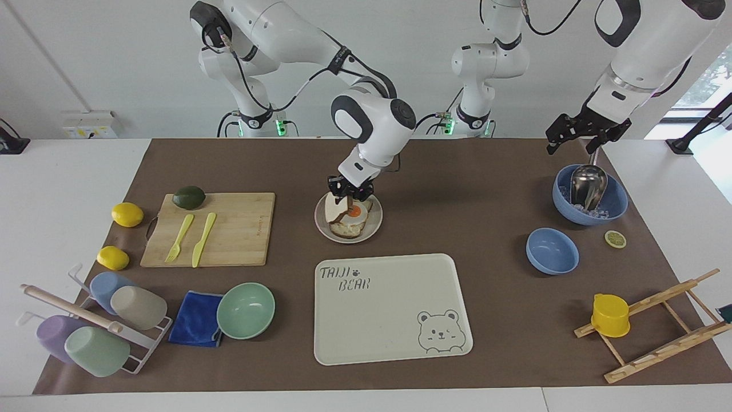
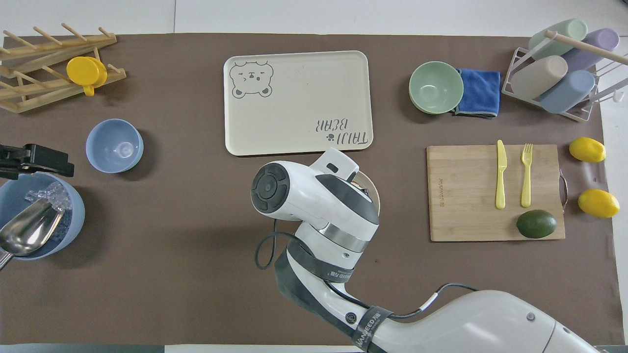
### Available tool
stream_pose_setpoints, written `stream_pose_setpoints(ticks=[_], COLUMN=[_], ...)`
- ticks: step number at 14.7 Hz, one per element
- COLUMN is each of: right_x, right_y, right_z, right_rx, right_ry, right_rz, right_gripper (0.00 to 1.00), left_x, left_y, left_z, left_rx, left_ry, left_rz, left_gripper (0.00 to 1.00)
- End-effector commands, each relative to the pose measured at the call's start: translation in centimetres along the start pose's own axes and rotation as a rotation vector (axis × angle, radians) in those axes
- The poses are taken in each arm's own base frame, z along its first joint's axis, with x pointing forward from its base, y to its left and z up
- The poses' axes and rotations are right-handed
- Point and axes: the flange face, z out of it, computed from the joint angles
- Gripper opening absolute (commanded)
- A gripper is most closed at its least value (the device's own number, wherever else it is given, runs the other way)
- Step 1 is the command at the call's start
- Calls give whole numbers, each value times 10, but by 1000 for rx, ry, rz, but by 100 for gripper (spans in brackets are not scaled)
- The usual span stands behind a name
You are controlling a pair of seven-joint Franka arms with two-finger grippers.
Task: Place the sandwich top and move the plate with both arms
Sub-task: 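Release the bread with the right gripper while the left gripper moves in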
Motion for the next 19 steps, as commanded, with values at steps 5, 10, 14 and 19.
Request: stream_pose_setpoints(ticks=[5, 10, 14, 19], right_x=[-10, -15, -19, 5], right_y=[-11, -21, -29, -10], right_z=[12, 23, 28, -26], right_rx=[31, 87, 158, 301], right_ry=[51, 82, 116, 110], right_rz=[17, 36, 63, 135], right_gripper=[0, 15, 49, 84], left_x=[-18, -16, -19, -19], left_y=[14, 26, 32, 41], left_z=[36, 62, 82, 98], left_rx=[-116, -170, -253, -321], left_ry=[50, 10, -3, -3], left_rz=[-76, -65, -28, -49], left_gripper=[100, 100, 100, 100])
